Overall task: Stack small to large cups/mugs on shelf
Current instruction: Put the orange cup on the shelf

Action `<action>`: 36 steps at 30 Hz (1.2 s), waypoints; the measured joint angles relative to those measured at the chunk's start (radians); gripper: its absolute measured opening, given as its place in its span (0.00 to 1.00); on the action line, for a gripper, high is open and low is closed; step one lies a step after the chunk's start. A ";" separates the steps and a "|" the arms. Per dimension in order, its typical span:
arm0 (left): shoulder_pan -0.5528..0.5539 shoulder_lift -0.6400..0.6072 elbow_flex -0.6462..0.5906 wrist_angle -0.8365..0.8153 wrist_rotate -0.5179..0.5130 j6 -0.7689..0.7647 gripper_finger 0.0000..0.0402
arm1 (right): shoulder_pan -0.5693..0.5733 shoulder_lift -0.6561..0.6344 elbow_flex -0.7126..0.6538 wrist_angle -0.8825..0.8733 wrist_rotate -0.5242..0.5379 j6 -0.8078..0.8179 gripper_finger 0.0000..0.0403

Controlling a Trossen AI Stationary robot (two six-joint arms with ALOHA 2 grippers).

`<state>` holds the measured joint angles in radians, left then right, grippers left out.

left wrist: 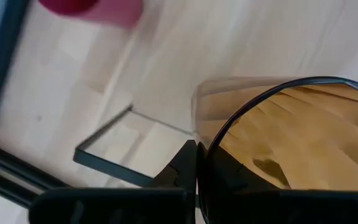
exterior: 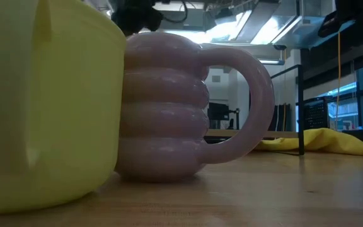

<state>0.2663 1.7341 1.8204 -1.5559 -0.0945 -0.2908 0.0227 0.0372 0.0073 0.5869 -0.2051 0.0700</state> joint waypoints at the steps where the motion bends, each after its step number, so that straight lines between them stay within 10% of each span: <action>1: -0.005 -0.004 0.000 0.008 -0.008 -0.011 0.02 | 0.000 0.000 0.000 -0.002 0.000 0.000 0.17; 36: -0.015 -0.062 -0.189 0.158 0.028 -0.082 0.02 | 0.000 0.000 0.000 -0.033 0.002 0.000 0.17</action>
<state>0.2516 1.6722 1.6318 -1.3983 -0.0665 -0.3729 0.0223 0.0372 0.0073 0.5543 -0.2029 0.0700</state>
